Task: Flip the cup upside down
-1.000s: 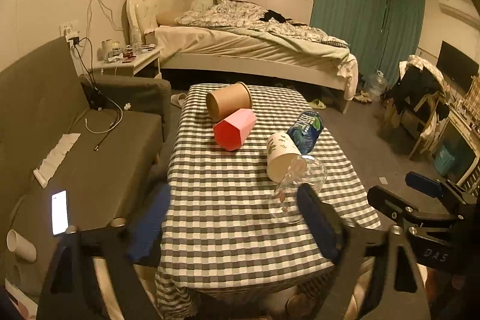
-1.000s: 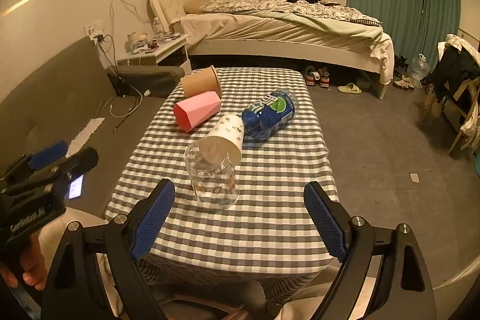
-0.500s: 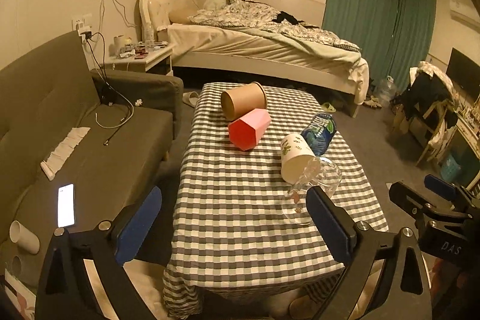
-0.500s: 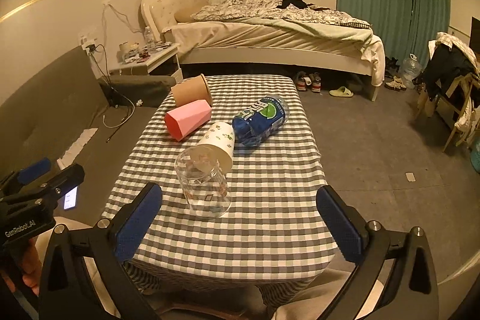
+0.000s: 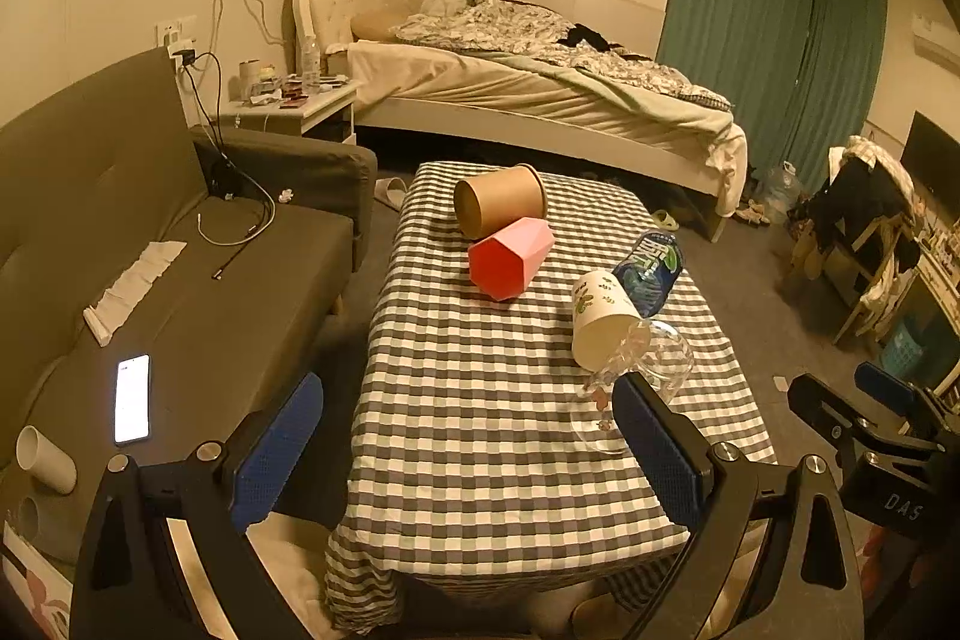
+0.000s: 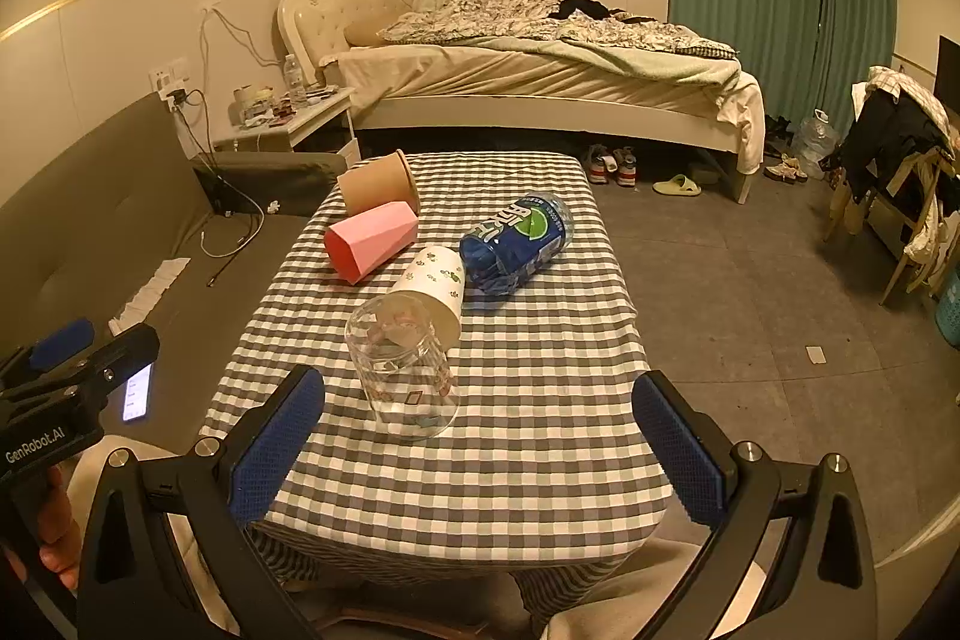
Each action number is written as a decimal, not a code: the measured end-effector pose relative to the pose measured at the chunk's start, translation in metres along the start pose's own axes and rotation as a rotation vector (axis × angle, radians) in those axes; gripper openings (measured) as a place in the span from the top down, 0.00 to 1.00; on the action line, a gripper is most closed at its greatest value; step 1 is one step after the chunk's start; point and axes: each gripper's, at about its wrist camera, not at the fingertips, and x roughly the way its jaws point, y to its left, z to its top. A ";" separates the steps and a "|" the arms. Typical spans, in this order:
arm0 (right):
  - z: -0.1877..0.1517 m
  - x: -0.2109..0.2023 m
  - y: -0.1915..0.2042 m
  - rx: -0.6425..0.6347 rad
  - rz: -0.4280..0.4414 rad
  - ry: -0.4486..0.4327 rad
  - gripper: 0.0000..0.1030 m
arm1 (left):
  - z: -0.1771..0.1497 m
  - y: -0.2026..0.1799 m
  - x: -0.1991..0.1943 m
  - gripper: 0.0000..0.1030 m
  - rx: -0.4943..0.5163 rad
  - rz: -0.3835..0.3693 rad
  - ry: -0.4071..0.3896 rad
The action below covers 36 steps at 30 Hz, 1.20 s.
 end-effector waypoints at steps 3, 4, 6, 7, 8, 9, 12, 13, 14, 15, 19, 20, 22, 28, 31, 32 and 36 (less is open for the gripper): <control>0.001 0.001 0.000 0.001 0.001 0.000 0.00 | 0.001 0.002 -0.001 0.03 -0.007 0.002 -0.005; 0.001 0.001 0.000 0.000 0.000 0.000 0.00 | 0.001 0.002 -0.001 0.03 -0.007 0.002 -0.005; 0.001 0.001 0.000 0.000 0.000 0.000 0.00 | 0.001 0.002 -0.001 0.03 -0.007 0.002 -0.005; 0.001 0.001 0.000 0.001 0.000 0.001 0.00 | 0.001 0.002 -0.001 0.03 -0.007 0.002 -0.004; 0.001 0.001 0.000 0.001 0.000 0.000 0.00 | 0.001 0.002 -0.001 0.03 -0.007 0.002 -0.004; 0.001 0.001 0.000 0.001 0.000 -0.001 0.00 | 0.002 0.002 -0.002 0.03 -0.008 0.001 -0.005; 0.001 0.001 -0.001 0.002 0.000 -0.005 0.00 | 0.002 0.002 -0.002 0.03 -0.002 0.001 -0.007; 0.001 0.000 0.000 0.003 -0.001 -0.006 0.00 | 0.002 0.002 -0.002 0.03 0.000 0.001 -0.009; 0.001 0.000 -0.001 0.005 -0.001 -0.007 0.00 | 0.002 0.001 -0.002 0.03 0.001 0.001 -0.010; 0.001 0.001 -0.001 0.006 0.001 -0.007 0.00 | 0.001 0.000 -0.002 0.03 0.002 0.001 -0.012; 0.001 0.000 -0.001 0.006 0.001 -0.006 0.00 | 0.002 -0.001 -0.003 0.03 0.004 0.000 -0.015; 0.001 0.000 -0.002 0.006 0.001 -0.006 0.00 | 0.002 -0.001 -0.003 0.03 0.006 0.002 -0.018; 0.001 0.000 -0.001 0.006 0.003 -0.007 0.00 | 0.003 -0.003 -0.004 0.03 0.013 0.010 -0.023; 0.003 0.000 0.002 0.002 0.003 -0.007 0.00 | 0.003 -0.008 -0.006 0.03 0.035 0.028 -0.034; 0.003 0.000 0.002 0.001 0.002 -0.007 0.00 | 0.002 -0.008 -0.007 0.03 0.044 0.032 -0.039; 0.003 0.000 0.003 0.001 0.002 -0.007 0.00 | 0.002 -0.008 -0.007 0.03 0.045 0.032 -0.040; 0.003 0.000 0.003 -0.001 0.001 -0.005 0.00 | 0.002 -0.008 -0.007 0.03 0.044 0.032 -0.039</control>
